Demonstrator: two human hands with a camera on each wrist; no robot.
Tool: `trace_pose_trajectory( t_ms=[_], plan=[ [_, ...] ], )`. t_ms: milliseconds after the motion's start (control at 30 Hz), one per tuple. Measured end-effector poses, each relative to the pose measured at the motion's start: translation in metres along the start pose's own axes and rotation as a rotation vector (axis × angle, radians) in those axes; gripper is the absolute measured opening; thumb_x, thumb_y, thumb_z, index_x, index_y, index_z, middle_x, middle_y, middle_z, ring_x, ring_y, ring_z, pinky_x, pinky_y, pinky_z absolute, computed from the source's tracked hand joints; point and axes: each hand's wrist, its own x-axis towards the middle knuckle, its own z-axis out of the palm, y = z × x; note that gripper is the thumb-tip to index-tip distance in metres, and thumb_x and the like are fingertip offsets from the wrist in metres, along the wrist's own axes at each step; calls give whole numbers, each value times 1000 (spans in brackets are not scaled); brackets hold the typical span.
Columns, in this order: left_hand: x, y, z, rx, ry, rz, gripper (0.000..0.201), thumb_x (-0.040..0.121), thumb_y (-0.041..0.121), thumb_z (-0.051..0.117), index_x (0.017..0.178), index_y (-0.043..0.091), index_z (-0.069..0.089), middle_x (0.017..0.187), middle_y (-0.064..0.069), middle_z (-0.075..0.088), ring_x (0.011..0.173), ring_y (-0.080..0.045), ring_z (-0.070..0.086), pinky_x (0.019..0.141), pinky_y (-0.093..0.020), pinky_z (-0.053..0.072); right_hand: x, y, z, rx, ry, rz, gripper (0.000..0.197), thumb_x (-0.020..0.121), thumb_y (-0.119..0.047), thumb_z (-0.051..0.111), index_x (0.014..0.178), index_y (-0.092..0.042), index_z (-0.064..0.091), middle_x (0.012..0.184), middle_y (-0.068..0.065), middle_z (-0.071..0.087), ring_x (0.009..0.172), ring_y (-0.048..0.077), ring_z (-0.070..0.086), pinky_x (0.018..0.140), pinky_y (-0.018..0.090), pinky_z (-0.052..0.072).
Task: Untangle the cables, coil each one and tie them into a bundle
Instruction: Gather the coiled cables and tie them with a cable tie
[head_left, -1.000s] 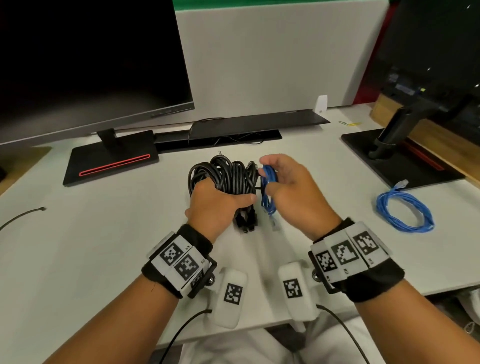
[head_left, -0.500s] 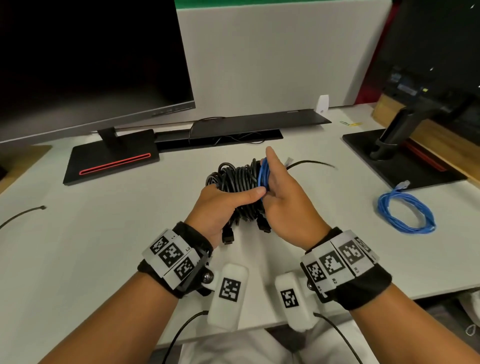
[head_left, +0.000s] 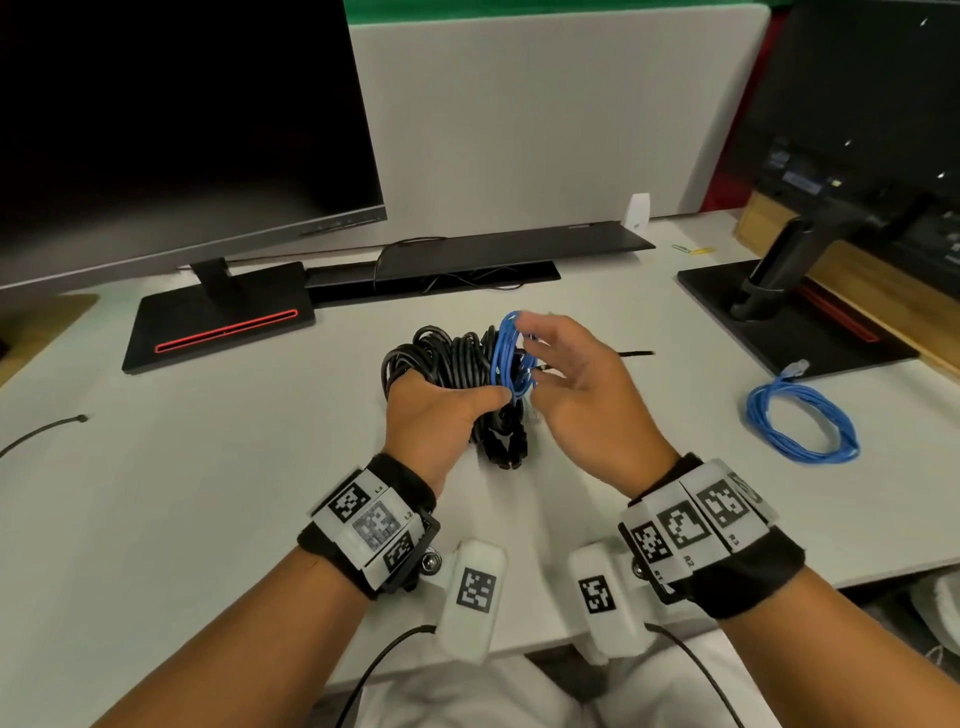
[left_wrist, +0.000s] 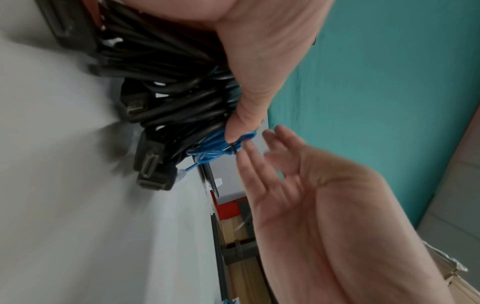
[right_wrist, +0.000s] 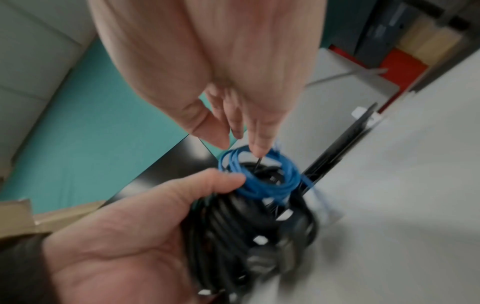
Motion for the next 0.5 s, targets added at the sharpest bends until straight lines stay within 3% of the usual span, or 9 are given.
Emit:
trace_pose_trajectory(
  t_ms=[67, 133, 167, 267, 367, 433, 500],
  plan=[
    [3, 0, -1, -2, 18, -2, 29, 68, 0, 86, 67, 15, 62, 52, 15, 66, 48, 3, 63, 44, -11, 45, -1, 5, -18, -211, 135, 12, 39, 82, 12, 53, 86, -25, 67, 92, -10, 70, 90, -7, 62, 80, 11, 46],
    [5, -1, -2, -4, 17, -17, 32, 70, 0, 86, 67, 15, 58, 46, 18, 61, 43, 6, 59, 40, -9, 42, -1, 9, -44, -423, 208, 110, 32, 85, 4, 57, 70, -24, 64, 71, -12, 64, 71, -1, 62, 60, 10, 42],
    [6, 0, -2, -1, 12, -30, 31, 70, 1, 86, 68, 14, 58, 45, 18, 61, 42, 6, 58, 39, -9, 42, -2, 11, -60, -532, 213, 163, 28, 86, 0, 58, 71, -22, 64, 73, -8, 65, 75, 6, 63, 62, 14, 44],
    [10, 0, -3, 33, 14, -50, 28, 69, 7, 88, 71, 13, 61, 50, 14, 65, 48, 1, 63, 43, -12, 45, -5, 17, -104, -847, 181, 336, 14, 90, -10, 61, 100, -18, 66, 111, 6, 65, 111, 29, 57, 91, 37, 47],
    [13, 1, -3, 75, 28, -69, 28, 66, 14, 90, 82, 8, 68, 74, -3, 73, 73, -19, 72, 57, -25, 52, -13, 25, -135, -1068, 80, 592, 35, 91, -19, 64, 123, -13, 55, 139, 19, 51, 121, 36, 54, 96, 43, 47],
    [14, 3, -1, 91, 29, -73, 30, 66, 15, 91, 86, 6, 70, 81, -9, 75, 79, -26, 73, 66, -34, 58, -18, 31, -147, -1216, -27, 685, 41, 89, -18, 65, 125, -5, 50, 130, 24, 55, 108, 35, 60, 94, 43, 51],
    [15, 5, 1, 109, 29, -80, 32, 65, 15, 91, 88, 4, 72, 83, -11, 75, 81, -28, 73, 73, -40, 61, -20, 34, -151, -1275, -84, 683, 38, 88, -13, 64, 121, -2, 49, 112, 18, 61, 99, 33, 61, 85, 38, 51]
  ],
)
